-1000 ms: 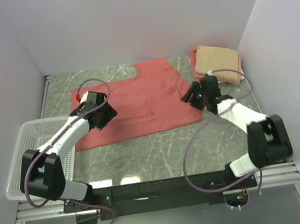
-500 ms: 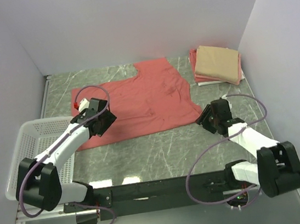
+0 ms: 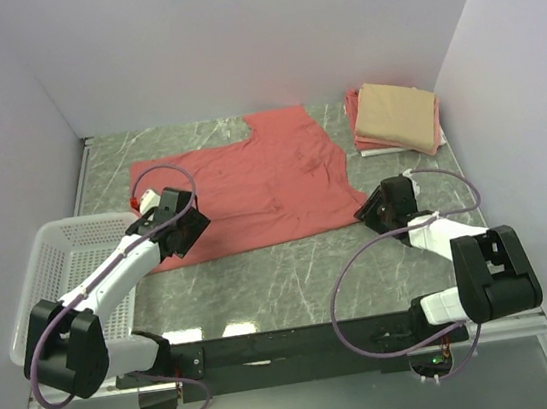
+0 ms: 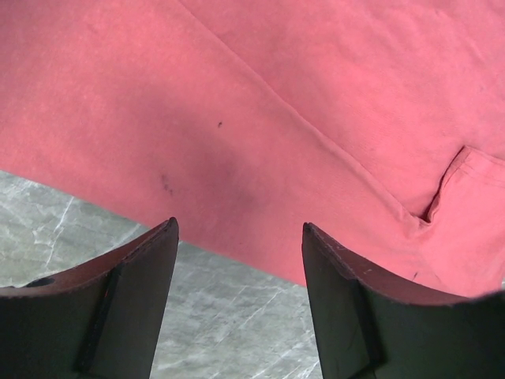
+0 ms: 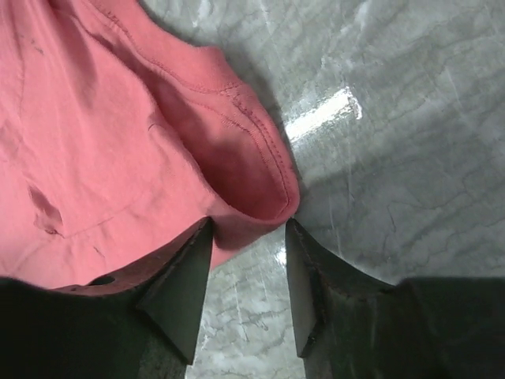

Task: Fold and stack the t-shirts
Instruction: Fold the tshirt

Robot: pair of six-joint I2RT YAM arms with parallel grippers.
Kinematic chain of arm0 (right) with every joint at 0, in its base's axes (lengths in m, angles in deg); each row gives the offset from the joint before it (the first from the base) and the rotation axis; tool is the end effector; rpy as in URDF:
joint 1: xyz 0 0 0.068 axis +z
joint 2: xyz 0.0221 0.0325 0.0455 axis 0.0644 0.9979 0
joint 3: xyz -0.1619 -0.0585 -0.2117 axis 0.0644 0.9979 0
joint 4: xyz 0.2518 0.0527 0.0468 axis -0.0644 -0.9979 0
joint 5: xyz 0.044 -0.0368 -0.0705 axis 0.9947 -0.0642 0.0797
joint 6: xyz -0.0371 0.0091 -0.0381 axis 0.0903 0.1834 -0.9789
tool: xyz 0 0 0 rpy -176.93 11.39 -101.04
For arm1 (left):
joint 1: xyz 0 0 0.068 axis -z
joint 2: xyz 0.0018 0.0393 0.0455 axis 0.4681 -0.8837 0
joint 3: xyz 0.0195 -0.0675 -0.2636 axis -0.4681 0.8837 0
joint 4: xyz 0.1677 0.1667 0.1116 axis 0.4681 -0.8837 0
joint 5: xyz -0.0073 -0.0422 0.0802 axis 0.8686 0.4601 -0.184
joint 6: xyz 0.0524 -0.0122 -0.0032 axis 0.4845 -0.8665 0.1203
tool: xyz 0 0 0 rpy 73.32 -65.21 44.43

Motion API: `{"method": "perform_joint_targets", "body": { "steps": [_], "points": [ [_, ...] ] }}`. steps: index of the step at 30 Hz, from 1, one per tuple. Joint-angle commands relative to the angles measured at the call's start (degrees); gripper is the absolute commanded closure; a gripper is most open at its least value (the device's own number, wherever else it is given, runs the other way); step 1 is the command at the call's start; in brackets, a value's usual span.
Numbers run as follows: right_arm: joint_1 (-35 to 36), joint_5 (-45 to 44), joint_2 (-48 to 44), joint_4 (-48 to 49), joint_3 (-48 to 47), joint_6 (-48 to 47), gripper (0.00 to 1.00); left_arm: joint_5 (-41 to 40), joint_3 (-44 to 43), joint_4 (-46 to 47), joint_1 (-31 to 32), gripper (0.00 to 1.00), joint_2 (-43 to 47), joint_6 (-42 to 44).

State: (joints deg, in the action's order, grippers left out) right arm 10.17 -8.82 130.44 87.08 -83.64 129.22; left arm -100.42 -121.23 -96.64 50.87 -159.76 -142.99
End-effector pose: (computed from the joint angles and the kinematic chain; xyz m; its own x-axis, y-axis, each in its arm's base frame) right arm 0.2406 0.0285 0.1446 -0.5791 0.6735 -0.4594 0.4242 0.7301 0.5357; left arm 0.2339 -0.0875 0.2229 -0.5059 -0.7335 -0.4540 -0.6089 0.6765 -0.4144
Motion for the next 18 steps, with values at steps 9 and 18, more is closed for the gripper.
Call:
{"method": "perform_joint_targets", "body": {
  "steps": [9,18],
  "points": [
    [-3.92,-6.28,0.03,-6.48,-4.47,-2.40,1.00,-1.97,1.85,-0.32,0.42,0.31,3.01,-5.63],
    [-10.61,-6.72,-10.69,-14.57,-1.39,-3.81,1.00,-5.74,3.61,-4.62,5.51,0.31,0.99,-18.28]
  ]
}}
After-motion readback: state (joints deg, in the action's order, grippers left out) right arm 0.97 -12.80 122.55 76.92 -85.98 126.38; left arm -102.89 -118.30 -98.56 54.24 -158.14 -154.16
